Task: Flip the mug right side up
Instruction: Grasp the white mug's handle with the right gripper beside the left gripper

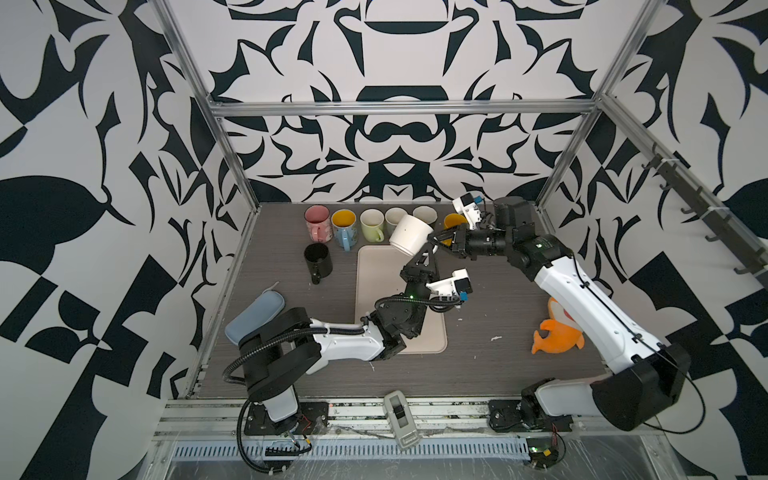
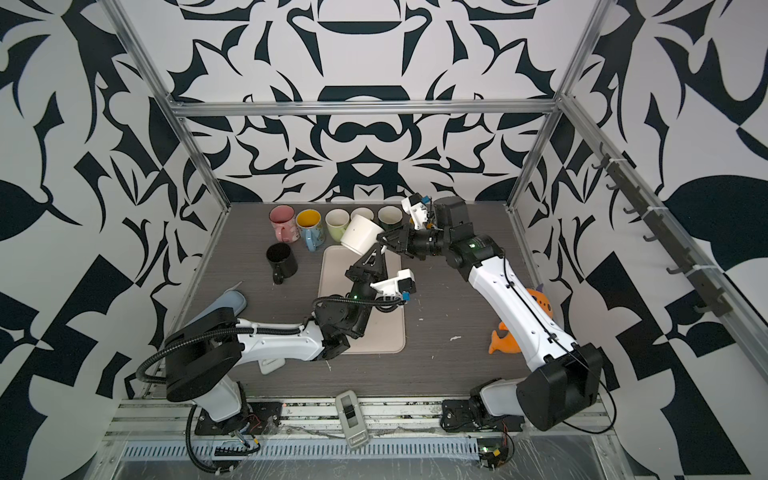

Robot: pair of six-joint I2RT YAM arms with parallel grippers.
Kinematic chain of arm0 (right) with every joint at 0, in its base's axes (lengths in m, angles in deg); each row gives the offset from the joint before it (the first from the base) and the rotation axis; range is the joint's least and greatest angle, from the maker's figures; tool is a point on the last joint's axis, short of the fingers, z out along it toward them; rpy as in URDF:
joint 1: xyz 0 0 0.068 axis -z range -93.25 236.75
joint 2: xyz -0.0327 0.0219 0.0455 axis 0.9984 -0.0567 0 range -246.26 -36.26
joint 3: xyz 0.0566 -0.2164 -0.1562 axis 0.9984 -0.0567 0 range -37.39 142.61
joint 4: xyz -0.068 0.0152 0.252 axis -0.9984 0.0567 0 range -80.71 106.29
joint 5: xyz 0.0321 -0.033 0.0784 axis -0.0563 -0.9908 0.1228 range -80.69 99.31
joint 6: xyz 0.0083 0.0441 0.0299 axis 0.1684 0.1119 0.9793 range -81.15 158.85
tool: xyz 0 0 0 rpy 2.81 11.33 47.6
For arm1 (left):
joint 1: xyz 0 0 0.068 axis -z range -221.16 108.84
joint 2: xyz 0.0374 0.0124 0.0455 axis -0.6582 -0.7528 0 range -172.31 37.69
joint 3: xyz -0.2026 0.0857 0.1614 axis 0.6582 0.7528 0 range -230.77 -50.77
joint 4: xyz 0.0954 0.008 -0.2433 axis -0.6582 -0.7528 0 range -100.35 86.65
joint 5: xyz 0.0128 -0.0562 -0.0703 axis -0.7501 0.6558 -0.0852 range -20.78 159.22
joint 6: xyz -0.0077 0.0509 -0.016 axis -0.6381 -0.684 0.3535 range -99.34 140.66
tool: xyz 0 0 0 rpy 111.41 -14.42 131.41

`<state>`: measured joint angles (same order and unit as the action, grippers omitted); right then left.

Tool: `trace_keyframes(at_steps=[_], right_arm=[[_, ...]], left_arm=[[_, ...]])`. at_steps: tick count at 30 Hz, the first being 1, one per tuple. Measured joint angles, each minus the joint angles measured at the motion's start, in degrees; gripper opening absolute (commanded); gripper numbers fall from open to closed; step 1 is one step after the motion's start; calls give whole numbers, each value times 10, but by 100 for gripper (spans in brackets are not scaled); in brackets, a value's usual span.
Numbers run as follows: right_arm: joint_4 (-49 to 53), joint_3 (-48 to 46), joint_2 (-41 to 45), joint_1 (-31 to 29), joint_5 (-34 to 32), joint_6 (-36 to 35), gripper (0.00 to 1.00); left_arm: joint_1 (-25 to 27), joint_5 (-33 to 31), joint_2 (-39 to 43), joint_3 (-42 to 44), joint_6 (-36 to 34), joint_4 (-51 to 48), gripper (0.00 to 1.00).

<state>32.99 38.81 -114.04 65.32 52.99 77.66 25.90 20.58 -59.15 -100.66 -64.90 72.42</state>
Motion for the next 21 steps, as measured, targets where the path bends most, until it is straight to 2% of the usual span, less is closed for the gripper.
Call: trace_keyframes(at_steps=[4,13,21], right_arm=[[-6,-14,10,1,-7,1,0],[-35,-74,32,8,-37,16,0],[-47,-101,43,8,-52,37,0]], left_arm=[[3,-2,-9,0,0,9,0],[10,-21,-54,-9,14,28,17],[12,-32,-62,-10,6,18,33]])
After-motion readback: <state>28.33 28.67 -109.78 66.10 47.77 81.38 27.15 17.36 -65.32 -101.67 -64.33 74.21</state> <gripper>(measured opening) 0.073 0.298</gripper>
